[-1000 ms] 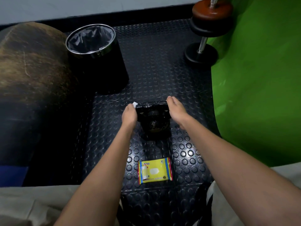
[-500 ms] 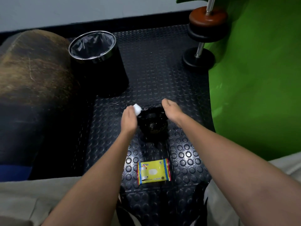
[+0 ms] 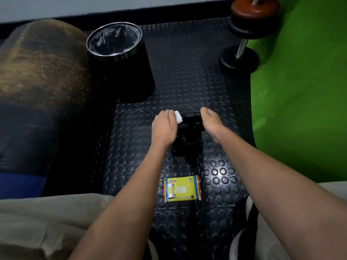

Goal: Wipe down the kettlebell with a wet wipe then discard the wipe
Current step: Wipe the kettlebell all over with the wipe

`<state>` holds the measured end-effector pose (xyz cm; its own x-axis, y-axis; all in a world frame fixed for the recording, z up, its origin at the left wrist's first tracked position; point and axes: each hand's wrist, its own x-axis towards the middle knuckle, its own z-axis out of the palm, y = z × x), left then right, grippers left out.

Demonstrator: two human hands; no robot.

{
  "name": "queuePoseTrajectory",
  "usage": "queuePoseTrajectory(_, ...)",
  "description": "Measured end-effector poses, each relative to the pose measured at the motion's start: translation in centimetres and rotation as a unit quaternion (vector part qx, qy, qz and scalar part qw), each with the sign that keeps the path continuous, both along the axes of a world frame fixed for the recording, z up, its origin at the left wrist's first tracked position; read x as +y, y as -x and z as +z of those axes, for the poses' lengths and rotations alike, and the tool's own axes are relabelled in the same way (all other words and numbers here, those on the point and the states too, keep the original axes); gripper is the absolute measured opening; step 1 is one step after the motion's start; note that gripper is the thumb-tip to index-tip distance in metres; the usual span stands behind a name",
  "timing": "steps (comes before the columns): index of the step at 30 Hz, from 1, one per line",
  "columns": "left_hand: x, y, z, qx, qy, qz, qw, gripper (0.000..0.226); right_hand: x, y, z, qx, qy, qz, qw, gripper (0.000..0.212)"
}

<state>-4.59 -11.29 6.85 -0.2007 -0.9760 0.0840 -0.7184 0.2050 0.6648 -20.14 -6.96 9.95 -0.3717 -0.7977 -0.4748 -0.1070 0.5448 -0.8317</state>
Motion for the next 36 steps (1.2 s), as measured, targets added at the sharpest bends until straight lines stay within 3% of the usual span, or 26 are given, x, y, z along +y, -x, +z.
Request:
queuePoseTrajectory(2, 0.6, -0.8, -0.3, 0.064, -0.016, 0.049, 0.997, 0.043, -0.1, -0.4, 0.0, -0.002, 0.005, 0.008, 1.000, 0.042)
queuePoseTrajectory(4, 0.6, -1.3, -1.0, 0.160, -0.092, 0.110, 0.977, 0.042, -0.3, -0.8, 0.1, -0.011, 0.013, -0.001, 1.000, 0.049)
queuePoseTrajectory(7, -0.1, -1.3, -1.4, 0.290, -0.248, 0.190, 0.905, 0.053, -0.7, -0.8, -0.2, -0.019, 0.023, -0.019, 0.999, 0.051)
queuePoseTrajectory(9, -0.9, -1.5, -2.1, 0.328, -0.309, 0.214, 0.866, 0.050, -0.8, -0.9, -0.5, -0.017, 0.028, -0.030, 0.999, 0.052)
queuePoseTrajectory(11, -1.5, -1.6, -2.3, 0.333, -0.330, 0.225, 0.854, 0.035, -0.7, -1.1, -0.7, -0.015, 0.033, -0.040, 0.999, 0.051)
queuePoseTrajectory(13, -1.7, -1.5, -2.0, 0.318, -0.322, 0.227, 0.863, 0.032, -0.7, -1.5, -0.7, -0.010, 0.035, -0.044, 0.998, 0.050)
queuePoseTrajectory(15, -1.4, -1.2, -1.3, 0.243, -0.251, 0.198, 0.916, 0.032, -0.7, -1.5, -0.8, -0.008, 0.036, -0.047, 0.998, 0.048)
queuePoseTrajectory(18, -0.7, -0.7, 0.1, 0.078, -0.074, 0.077, 0.991, 0.037, -0.6, -1.4, -0.9, -0.004, 0.033, -0.052, 0.998, 0.038)
queuePoseTrajectory(21, -0.2, 0.2, 0.3, -0.060, 0.071, -0.012, 0.996, 0.035, -0.4, -1.4, -0.9, 0.008, 0.032, -0.057, 0.998, 0.037)
queuePoseTrajectory(23, 0.5, 0.7, 0.0, -0.094, 0.118, -0.011, 0.988, 0.034, -0.3, -1.4, -0.8, 0.015, 0.035, -0.055, 0.998, 0.043)
queuePoseTrajectory(28, 1.2, 0.1, -1.7, -0.086, 0.144, -0.036, 0.985, 0.038, -0.2, -1.4, -1.3, 0.003, 0.034, -0.056, 0.998, 0.045)
queuePoseTrajectory(32, 0.8, 0.2, -1.9, 0.040, 0.065, 0.056, 0.996, 0.039, -0.3, -1.4, -1.4, 0.003, 0.045, -0.043, 0.998, 0.049)
queuePoseTrajectory(36, 0.1, 0.4, -1.3, 0.154, -0.058, 0.129, 0.978, 0.033, -0.4, -1.2, -1.2, -0.016, 0.045, -0.025, 0.999, 0.048)
